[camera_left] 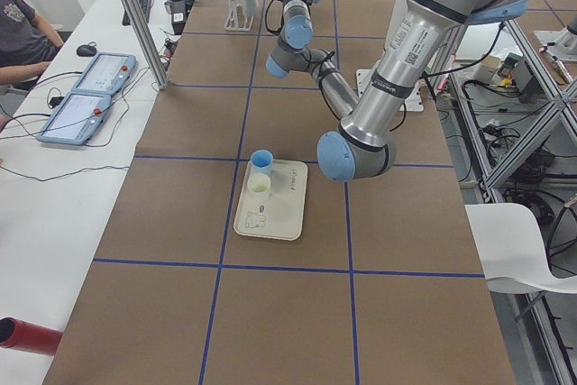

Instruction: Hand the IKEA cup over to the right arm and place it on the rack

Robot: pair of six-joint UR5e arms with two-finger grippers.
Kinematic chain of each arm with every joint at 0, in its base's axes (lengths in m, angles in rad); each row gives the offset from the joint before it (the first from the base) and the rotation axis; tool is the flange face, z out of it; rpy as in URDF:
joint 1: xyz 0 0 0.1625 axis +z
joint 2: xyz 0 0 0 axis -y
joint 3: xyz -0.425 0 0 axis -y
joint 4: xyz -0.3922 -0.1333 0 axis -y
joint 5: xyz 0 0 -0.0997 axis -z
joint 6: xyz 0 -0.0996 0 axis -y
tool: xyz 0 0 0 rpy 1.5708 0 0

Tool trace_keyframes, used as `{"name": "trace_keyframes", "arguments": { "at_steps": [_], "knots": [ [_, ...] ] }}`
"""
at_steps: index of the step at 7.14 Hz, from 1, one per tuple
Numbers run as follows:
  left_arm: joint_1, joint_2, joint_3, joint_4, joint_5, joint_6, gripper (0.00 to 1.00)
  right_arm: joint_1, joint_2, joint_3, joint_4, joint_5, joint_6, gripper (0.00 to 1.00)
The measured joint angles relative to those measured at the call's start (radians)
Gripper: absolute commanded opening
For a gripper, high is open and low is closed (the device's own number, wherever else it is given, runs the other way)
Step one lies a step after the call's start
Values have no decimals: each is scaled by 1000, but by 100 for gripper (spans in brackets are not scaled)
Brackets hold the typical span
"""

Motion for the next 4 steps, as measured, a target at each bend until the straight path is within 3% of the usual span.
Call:
{"name": "trace_keyframes", "arguments": {
  "at_steps": [4],
  "knots": [
    [15, 0, -7, 0, 1, -7, 0, -3, 16, -11, 1, -23, 0, 94]
  ]
}}
